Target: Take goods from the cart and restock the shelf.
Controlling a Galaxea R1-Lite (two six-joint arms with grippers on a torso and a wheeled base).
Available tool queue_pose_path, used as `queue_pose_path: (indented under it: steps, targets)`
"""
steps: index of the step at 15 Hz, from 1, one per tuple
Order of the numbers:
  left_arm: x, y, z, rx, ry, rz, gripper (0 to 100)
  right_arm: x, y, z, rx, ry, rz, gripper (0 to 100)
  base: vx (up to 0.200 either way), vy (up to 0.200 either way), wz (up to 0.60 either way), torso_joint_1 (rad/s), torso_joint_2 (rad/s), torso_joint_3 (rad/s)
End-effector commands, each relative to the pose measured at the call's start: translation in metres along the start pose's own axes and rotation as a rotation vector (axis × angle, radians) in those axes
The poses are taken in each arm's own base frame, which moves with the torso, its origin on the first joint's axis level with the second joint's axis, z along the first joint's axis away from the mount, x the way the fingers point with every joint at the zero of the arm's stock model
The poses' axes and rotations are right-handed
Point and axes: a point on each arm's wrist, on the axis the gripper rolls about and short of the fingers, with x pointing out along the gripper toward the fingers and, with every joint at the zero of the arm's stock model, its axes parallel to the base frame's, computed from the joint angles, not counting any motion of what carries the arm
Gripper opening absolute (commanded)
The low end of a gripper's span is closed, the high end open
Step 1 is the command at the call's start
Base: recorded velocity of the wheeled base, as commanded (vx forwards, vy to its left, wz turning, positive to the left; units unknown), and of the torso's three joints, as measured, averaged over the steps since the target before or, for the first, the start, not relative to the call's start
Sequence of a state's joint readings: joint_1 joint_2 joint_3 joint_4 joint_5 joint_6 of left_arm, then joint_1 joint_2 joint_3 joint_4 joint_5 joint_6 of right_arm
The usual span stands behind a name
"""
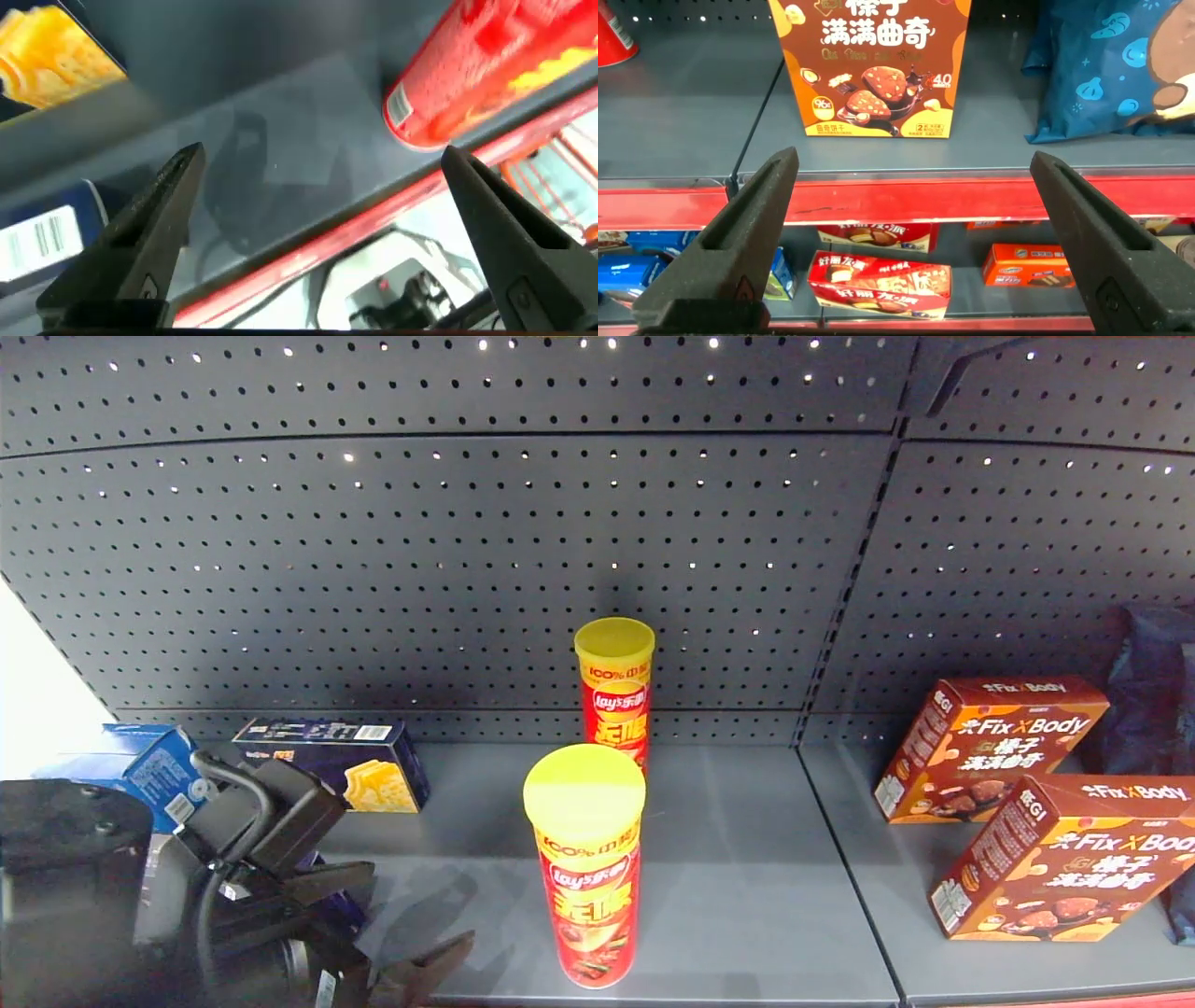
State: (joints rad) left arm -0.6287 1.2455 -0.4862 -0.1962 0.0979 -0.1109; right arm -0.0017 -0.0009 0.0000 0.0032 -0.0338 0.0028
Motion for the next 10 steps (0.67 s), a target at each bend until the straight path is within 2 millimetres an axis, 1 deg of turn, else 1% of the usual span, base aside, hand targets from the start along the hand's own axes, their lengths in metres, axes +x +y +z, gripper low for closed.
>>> queue_pose_path:
  steps: [1, 5, 7, 10]
  targets:
    - [0.004, -0.002, -0.003, 0.006, 0.023, -0.004, 100, 0.0, 0.0, 0.0, 0.0, 0.001, 0.0, 100, 0.0, 0.0, 0.0, 0.0, 0.0, 0.0]
    - [0.019, -0.003, -0.004, 0.004, 0.06, 0.006, 100, 0.0, 0.0, 0.0, 0.0, 0.001, 0.0, 100, 0.0, 0.0, 0.0, 0.0, 0.0, 0.0]
    - [0.035, -0.005, 0.001, 0.002, 0.042, 0.03, 100, 0.0, 0.0, 0.0, 0.0, 0.001, 0.0, 100, 0.0, 0.0, 0.0, 0.0, 0.0, 0.0]
    - [0.047, -0.007, 0.008, 0.003, 0.04, 0.047, 100, 0.0, 0.0, 0.0, 0.0, 0.001, 0.0, 100, 0.0, 0.0, 0.0, 0.0, 0.0, 0.0]
